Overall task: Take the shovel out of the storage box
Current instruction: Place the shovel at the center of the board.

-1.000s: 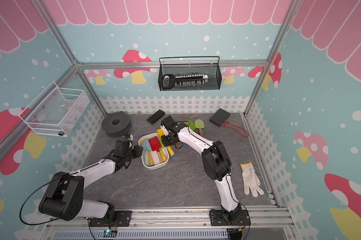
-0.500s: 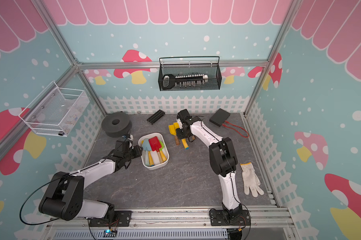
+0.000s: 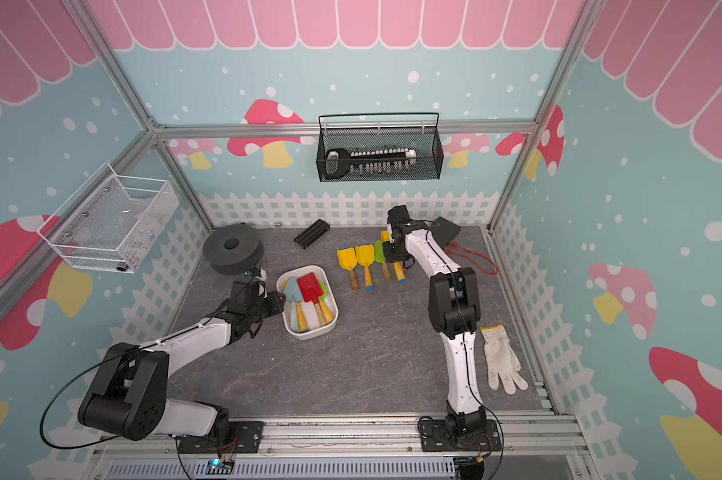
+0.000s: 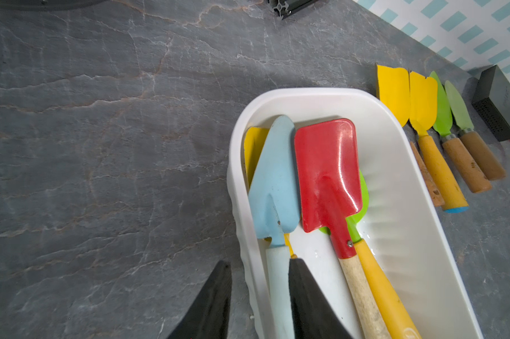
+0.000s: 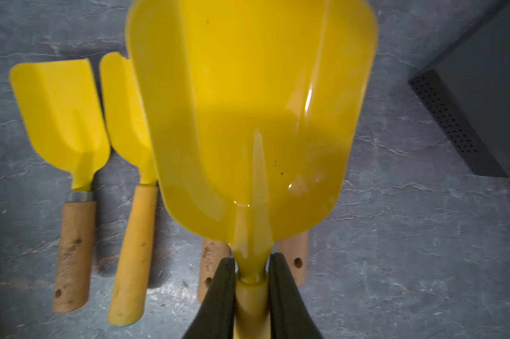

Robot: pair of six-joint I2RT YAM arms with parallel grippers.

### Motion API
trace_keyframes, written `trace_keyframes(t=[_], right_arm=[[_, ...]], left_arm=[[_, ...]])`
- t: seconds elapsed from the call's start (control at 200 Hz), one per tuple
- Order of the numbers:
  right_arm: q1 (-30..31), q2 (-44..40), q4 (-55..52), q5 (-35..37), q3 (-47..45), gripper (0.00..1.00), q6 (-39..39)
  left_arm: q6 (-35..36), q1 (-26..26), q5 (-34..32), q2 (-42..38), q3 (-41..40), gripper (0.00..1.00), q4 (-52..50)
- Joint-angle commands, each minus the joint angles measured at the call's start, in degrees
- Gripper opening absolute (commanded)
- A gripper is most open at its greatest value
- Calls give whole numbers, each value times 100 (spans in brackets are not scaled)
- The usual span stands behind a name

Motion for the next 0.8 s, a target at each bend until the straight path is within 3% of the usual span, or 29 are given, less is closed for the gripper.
trace_keyframes(t=[0.0, 0.795], right_arm=[[-150, 295, -160, 97, 269, 7, -65], [-934, 1311, -208, 30, 932, 7, 313]], left_arm=[[86, -1, -86, 53, 1, 37, 37], [86, -1, -78, 132, 19, 37, 32]])
